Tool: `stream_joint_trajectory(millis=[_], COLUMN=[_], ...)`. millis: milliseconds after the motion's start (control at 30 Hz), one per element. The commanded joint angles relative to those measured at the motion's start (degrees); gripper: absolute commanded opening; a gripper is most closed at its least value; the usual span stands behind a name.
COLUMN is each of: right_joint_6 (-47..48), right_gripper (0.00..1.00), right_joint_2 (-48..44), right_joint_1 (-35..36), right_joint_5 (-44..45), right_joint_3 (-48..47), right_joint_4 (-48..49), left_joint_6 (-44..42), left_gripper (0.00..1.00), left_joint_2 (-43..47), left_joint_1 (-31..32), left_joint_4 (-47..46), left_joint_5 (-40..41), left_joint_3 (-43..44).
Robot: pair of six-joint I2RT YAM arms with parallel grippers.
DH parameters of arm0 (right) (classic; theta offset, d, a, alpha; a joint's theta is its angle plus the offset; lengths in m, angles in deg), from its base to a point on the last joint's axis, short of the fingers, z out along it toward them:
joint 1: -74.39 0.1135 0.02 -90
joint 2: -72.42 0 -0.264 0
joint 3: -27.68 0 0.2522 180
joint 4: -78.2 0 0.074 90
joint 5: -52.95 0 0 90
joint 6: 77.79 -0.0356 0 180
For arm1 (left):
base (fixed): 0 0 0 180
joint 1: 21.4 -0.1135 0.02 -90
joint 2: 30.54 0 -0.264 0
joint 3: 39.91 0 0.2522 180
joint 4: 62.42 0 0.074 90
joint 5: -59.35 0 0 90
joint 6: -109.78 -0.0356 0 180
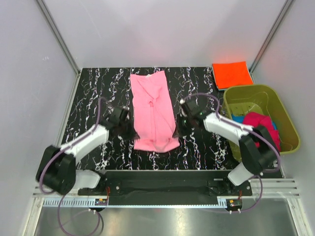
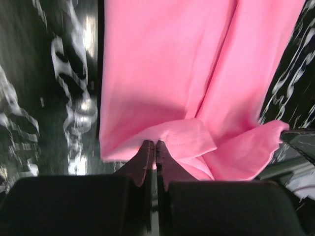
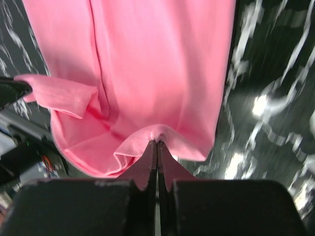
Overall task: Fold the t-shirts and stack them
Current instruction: Fold the tshirt
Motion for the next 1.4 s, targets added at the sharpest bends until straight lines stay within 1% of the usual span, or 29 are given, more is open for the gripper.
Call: stream_joint_trajectory(millis=[0, 133, 367, 467, 500, 700, 867, 1133, 1367], right_joint_6=[7.7, 12.9, 17.0, 18.2, 18.6, 20.8, 21.9, 23.5, 24.7], right_gripper=[0.00, 0.00, 0.00, 0.00, 0.00, 0.00, 0.00, 0.00, 0.00], right_joint_2=[6.5, 14.1, 25.4, 29.5, 30.4, 37.3, 41.9, 46.7, 52.5], right_joint_1=[-4.2, -7.6, -10.4, -11.4, -11.6, -13.4, -14.8, -15.4, -15.6], right_joint_5=[-2.7, -4.4, -5.6, -5.8, -5.7, -6.3, -6.5, -7.0, -6.3], right_joint_3=[-9.0, -19.1, -34.8, -39.5, -42.6, -53.3, -59.7, -67.0, -77.9], right_joint_4=[-0.4, -4.0, -8.7, -11.0, -12.3, -16.3, -18.6, -20.2, -23.8], left_joint_6=[-8.0, -10.0, -10.8, -10.8, -10.8, -11.4, -11.3, -10.9, -9.9], left_gripper=[0.00, 0.00, 0.00, 0.00, 0.00, 0.00, 0.00, 0.00, 0.00], left_joint_2=[-7.7, -18.2, -27.5, -30.5, -31.3, -35.6, -38.8, -42.7, -45.2], left_joint_1=[-5.8, -9.6, -14.0, -15.4, -15.9, -18.2, -19.5, -20.4, -21.2], left_joint_4=[-3.4, -3.6, -2.8, -2.5, -2.6, -1.9, -1.7, -1.8, -1.8], left_joint_5=[-6.1, -9.3, -11.8, -12.2, -12.4, -12.0, -11.9, -12.3, -11.1], left_joint_3=[9.0, 19.0, 30.3, 33.3, 34.0, 38.6, 41.3, 45.3, 47.2])
